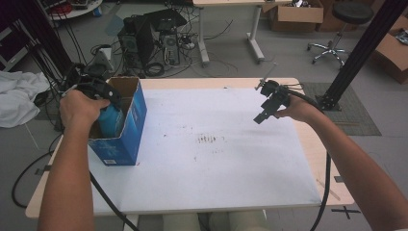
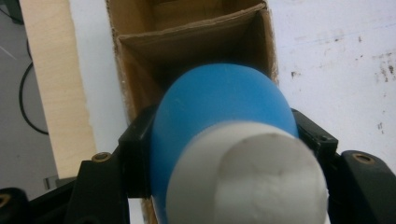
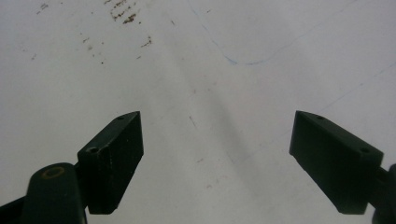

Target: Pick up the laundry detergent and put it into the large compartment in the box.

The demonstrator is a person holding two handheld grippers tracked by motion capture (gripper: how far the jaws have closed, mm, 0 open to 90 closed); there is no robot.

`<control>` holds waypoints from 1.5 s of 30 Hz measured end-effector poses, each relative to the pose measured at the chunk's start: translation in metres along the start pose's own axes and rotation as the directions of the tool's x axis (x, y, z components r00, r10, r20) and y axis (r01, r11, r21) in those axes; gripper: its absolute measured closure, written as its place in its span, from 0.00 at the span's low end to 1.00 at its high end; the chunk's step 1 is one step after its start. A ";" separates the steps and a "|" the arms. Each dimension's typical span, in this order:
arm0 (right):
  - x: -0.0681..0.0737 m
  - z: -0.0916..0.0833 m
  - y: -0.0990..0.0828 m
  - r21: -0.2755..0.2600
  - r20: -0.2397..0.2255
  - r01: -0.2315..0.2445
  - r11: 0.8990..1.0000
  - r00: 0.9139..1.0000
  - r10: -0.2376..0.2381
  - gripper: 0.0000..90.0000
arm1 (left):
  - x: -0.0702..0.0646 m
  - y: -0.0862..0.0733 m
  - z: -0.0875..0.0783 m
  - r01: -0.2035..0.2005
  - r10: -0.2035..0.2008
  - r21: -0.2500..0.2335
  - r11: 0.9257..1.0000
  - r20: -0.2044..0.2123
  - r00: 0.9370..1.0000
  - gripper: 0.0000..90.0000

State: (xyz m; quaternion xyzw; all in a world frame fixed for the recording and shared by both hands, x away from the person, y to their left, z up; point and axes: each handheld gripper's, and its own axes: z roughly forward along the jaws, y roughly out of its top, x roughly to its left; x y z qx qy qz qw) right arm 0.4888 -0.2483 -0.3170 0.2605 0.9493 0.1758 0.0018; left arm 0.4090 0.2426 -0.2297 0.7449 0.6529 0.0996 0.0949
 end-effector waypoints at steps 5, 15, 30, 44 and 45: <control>0.001 0.002 -0.001 0.009 -0.003 0.003 1.000 1.000 -0.003 0.19 | 0.001 -0.004 0.012 0.008 -0.008 0.009 1.000 -0.002 1.000 0.42; 0.001 0.003 0.000 0.010 -0.003 0.000 1.000 1.000 0.000 0.19 | 0.004 -0.010 0.037 0.018 -0.018 0.037 0.999 0.008 1.000 0.42; -0.001 0.005 0.000 0.014 -0.002 -0.008 1.000 1.000 0.009 0.19 | 0.009 -0.013 0.054 0.032 -0.033 0.042 0.999 0.024 0.999 0.42; 0.002 0.005 0.001 0.011 -0.001 -0.006 1.000 1.000 0.006 0.19 | 0.016 -0.015 0.047 0.097 -0.098 0.016 0.995 0.070 0.993 0.36; 0.002 0.004 0.001 0.009 -0.001 -0.005 1.000 1.000 0.005 0.19 | 0.016 -0.015 0.046 0.100 -0.100 0.010 0.995 0.070 0.992 0.36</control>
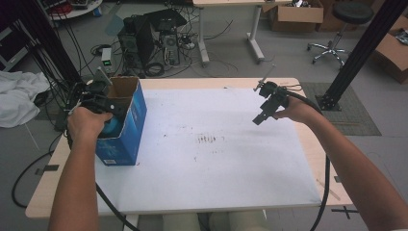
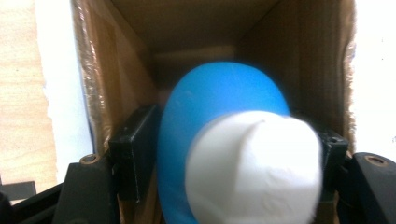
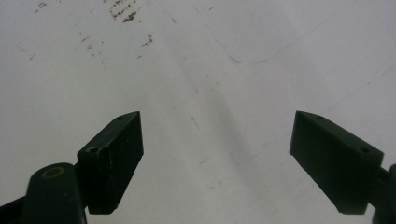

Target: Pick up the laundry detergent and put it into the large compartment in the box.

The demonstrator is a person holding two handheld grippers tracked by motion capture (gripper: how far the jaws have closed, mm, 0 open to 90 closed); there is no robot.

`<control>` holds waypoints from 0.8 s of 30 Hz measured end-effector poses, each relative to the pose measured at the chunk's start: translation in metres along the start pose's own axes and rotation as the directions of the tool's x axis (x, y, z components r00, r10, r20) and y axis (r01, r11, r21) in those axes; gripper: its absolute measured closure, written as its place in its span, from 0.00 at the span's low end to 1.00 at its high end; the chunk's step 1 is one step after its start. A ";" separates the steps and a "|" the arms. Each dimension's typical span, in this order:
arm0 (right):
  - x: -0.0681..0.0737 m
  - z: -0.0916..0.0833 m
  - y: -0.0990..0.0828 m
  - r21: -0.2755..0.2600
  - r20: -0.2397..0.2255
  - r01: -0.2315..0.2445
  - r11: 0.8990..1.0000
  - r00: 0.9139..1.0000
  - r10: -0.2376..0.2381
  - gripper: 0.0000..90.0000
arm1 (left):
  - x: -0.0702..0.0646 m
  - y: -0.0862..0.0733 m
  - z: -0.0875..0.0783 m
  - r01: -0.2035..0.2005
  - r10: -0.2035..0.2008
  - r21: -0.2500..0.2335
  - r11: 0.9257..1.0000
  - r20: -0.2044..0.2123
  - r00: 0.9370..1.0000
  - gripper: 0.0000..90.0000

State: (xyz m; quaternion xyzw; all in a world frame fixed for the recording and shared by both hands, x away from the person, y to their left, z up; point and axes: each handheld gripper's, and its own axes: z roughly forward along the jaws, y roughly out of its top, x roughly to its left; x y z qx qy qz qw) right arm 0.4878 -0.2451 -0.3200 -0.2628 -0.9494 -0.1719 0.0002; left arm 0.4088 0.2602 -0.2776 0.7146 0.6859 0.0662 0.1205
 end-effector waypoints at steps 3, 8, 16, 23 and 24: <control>0.000 0.000 0.000 0.001 0.000 0.001 1.000 1.000 -0.001 0.19 | 0.000 -0.001 -0.003 -0.002 0.002 -0.006 1.000 0.003 1.000 0.36; 0.002 -0.002 0.000 -0.003 0.001 0.004 1.000 1.000 -0.004 0.19 | -0.002 -0.001 -0.008 -0.002 0.002 -0.014 1.000 0.001 1.000 0.34; 0.003 -0.006 -0.003 -0.012 0.005 0.003 1.000 1.000 -0.003 0.19 | -0.003 0.000 -0.026 -0.004 0.004 -0.043 0.999 -0.009 1.000 0.32; 0.004 -0.009 -0.004 -0.018 0.006 0.006 1.000 1.000 -0.005 0.19 | -0.005 0.001 -0.041 -0.006 0.005 -0.060 0.998 -0.009 1.000 0.31; 0.004 -0.009 -0.004 -0.020 0.006 0.005 1.000 1.000 -0.005 0.19 | -0.005 0.001 -0.044 -0.008 0.007 -0.063 0.998 -0.006 1.000 0.31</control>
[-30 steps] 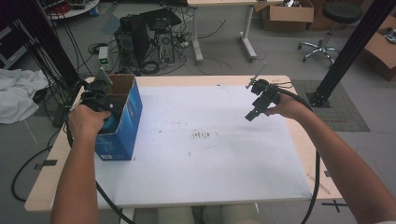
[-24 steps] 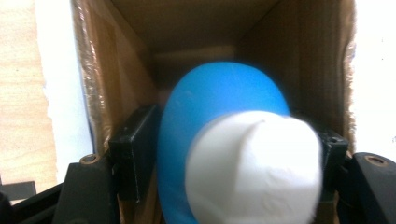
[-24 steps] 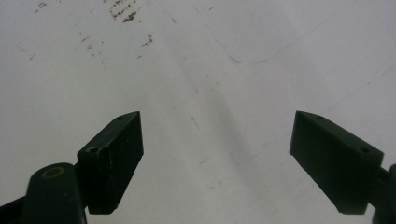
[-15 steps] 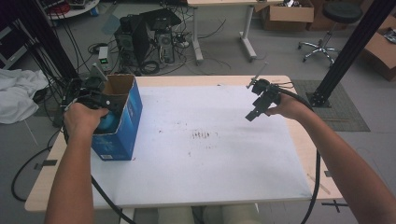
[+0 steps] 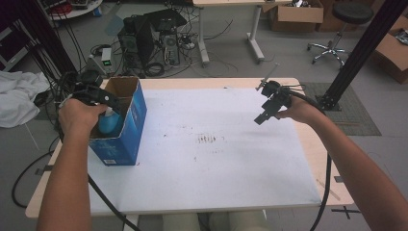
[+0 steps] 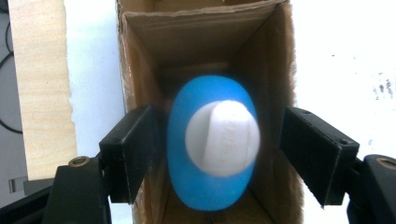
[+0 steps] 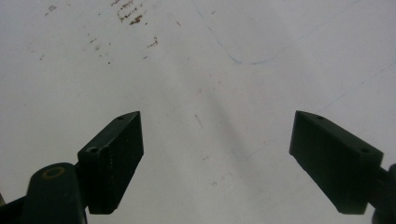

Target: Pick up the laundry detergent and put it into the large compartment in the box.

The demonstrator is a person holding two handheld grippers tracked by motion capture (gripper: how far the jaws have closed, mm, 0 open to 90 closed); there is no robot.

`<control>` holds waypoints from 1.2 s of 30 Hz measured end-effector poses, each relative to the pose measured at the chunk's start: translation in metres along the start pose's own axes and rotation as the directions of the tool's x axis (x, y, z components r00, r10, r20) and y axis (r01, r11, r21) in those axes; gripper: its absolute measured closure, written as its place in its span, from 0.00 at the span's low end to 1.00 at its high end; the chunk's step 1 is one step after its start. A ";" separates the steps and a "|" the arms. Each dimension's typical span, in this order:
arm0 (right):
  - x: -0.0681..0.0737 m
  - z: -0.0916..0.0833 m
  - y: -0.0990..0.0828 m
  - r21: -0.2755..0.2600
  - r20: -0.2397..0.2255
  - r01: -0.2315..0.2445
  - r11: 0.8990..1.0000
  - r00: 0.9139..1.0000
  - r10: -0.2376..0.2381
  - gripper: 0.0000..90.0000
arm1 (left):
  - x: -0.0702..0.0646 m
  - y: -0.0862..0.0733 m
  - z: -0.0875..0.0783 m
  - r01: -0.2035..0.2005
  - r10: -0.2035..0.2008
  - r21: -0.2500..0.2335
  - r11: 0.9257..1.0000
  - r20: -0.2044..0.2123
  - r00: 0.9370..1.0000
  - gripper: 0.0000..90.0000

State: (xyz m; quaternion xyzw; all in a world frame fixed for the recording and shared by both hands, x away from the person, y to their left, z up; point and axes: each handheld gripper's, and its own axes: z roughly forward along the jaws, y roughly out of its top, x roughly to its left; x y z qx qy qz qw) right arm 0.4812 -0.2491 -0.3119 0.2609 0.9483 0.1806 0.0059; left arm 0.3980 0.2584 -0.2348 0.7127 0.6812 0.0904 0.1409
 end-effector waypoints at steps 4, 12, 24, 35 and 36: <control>0.001 -0.001 -0.001 0.001 0.001 0.000 1.000 1.000 0.000 0.19 | -0.004 0.002 -0.011 -0.012 0.012 -0.022 1.000 0.002 1.000 0.31; 0.004 -0.003 0.000 -0.006 0.002 0.008 1.000 1.000 -0.008 0.19 | -0.018 0.004 -0.028 -0.061 0.062 -0.044 0.997 0.012 0.998 0.31; 0.008 -0.005 -0.001 -0.007 0.004 0.016 1.000 1.000 -0.016 0.19 | -0.049 0.007 -0.037 -0.152 0.157 -0.088 0.984 0.058 0.986 0.25; 0.010 -0.006 -0.001 -0.006 0.004 0.017 1.000 1.000 -0.017 0.19 | -0.082 0.010 -0.037 -0.240 0.250 -0.110 0.964 0.081 0.965 0.21; 0.010 -0.005 -0.001 -0.005 0.004 0.017 1.000 1.000 -0.017 0.19 | -0.086 0.010 -0.037 -0.251 0.261 -0.110 0.962 0.082 0.962 0.21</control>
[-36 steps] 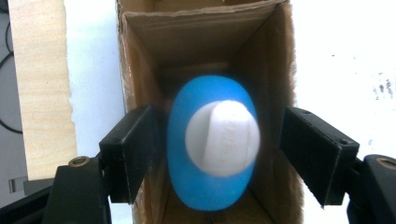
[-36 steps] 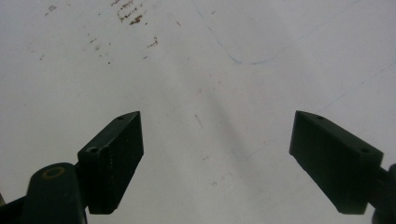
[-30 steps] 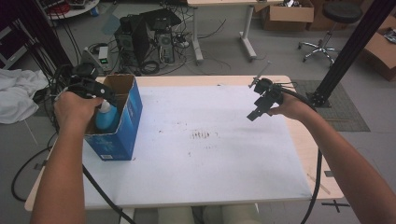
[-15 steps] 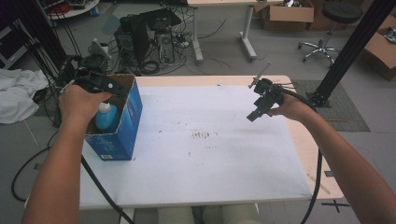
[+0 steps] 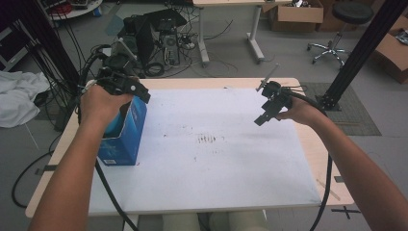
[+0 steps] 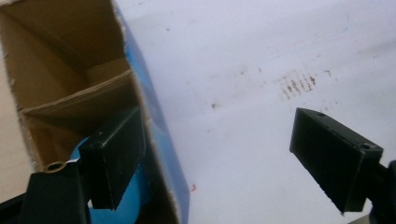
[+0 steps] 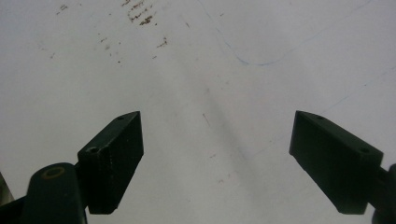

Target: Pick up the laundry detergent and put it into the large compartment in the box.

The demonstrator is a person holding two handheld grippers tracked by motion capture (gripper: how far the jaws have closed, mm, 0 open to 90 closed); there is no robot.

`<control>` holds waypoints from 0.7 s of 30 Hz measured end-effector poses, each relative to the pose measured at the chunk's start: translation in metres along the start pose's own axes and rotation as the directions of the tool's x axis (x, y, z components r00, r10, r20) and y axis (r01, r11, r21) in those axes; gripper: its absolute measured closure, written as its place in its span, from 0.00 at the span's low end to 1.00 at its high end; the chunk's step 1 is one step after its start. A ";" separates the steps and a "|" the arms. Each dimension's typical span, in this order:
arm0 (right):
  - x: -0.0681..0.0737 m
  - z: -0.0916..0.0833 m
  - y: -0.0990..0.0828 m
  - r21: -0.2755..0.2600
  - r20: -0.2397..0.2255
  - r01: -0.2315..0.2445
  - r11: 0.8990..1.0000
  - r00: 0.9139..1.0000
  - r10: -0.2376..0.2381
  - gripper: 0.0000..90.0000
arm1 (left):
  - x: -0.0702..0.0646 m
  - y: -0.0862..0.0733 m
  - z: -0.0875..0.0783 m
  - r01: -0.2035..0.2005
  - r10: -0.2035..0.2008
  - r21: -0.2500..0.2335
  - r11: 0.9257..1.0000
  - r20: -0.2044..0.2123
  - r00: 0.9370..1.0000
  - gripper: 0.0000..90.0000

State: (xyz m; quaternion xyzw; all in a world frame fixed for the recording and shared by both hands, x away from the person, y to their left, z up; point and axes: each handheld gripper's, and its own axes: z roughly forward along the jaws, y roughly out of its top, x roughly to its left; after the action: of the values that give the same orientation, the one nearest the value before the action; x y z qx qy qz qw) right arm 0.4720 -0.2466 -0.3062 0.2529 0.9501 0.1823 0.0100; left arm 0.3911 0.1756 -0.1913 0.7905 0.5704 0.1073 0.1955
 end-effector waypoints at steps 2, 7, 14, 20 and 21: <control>0.000 0.001 0.000 0.002 -0.001 0.001 1.000 1.000 -0.001 0.19 | -0.006 0.002 0.001 -0.020 0.020 -0.002 1.000 0.006 1.000 0.21; 0.001 0.001 0.001 0.002 -0.003 -0.002 1.000 1.000 0.002 0.19 | -0.022 0.008 0.004 -0.078 0.078 -0.001 0.997 0.017 0.997 0.20; 0.000 0.001 0.000 0.002 -0.003 -0.003 1.000 1.000 0.003 0.19 | -0.047 0.013 0.013 -0.146 0.146 -0.005 0.989 0.044 0.988 0.20; -0.001 0.000 -0.001 0.004 -0.002 -0.005 1.000 1.000 0.005 0.19 | -0.065 0.016 0.023 -0.206 0.205 0.004 0.979 0.065 0.976 0.20; -0.001 0.001 -0.001 0.004 -0.002 -0.007 1.000 1.000 0.007 0.19 | -0.068 0.016 0.024 -0.217 0.216 0.007 0.976 0.068 0.974 0.20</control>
State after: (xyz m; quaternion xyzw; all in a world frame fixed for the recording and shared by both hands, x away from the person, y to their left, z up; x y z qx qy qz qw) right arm 0.4724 -0.2476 -0.3072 0.2559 0.9497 0.1805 0.0081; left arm 0.3924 0.1022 -0.2023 0.8524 0.4748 0.0973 0.1962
